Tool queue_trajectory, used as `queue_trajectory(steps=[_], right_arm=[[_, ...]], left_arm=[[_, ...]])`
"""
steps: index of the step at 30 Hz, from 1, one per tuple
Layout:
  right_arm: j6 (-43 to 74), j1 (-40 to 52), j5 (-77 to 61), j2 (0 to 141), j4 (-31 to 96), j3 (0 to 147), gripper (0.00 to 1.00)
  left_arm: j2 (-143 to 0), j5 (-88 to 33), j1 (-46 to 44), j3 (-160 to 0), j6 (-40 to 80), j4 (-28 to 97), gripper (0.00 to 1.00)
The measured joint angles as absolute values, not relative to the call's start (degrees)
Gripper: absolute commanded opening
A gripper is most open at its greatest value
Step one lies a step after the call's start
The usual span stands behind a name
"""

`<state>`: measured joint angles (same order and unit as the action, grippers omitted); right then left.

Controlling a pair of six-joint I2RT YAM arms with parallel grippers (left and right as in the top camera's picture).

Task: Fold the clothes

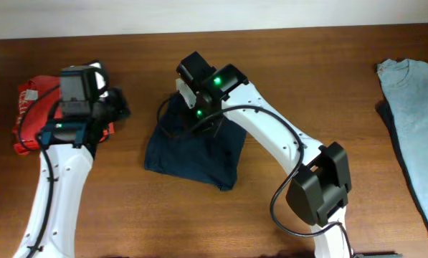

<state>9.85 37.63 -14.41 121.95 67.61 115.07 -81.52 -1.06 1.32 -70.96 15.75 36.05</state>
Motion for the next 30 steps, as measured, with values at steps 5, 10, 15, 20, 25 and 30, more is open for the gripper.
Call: queue_trajectory(steps=[5,10,15,20,25,30], right_arm=[[10.1,39.5,-14.4,122.0,63.7,114.9,0.04],[10.1,42.7,-14.4,122.4,61.9,114.9,0.04],[10.1,47.0,-14.5,127.4,60.6,114.9,0.04],[10.1,50.2,-14.5,133.8,59.8,114.6,0.04],[8.6,49.6,-15.8,133.9,62.1,116.8,0.36],[7.0,45.9,-16.4,133.6,72.7,131.4,0.80]], left_arm=[[-77.4,-0.6,8.2,-71.0,15.6,36.2,0.01],[-69.8,-0.1,14.8,-71.0,15.6,37.3,0.01],[-67.5,-0.1,16.2,-71.0,15.6,38.4,0.01],[-67.5,-0.1,16.2,-71.0,15.6,39.7,0.01],[-67.5,-0.1,16.2,-71.0,15.6,39.7,0.01],[-67.5,-0.1,16.2,-71.0,15.6,39.8,0.01]])
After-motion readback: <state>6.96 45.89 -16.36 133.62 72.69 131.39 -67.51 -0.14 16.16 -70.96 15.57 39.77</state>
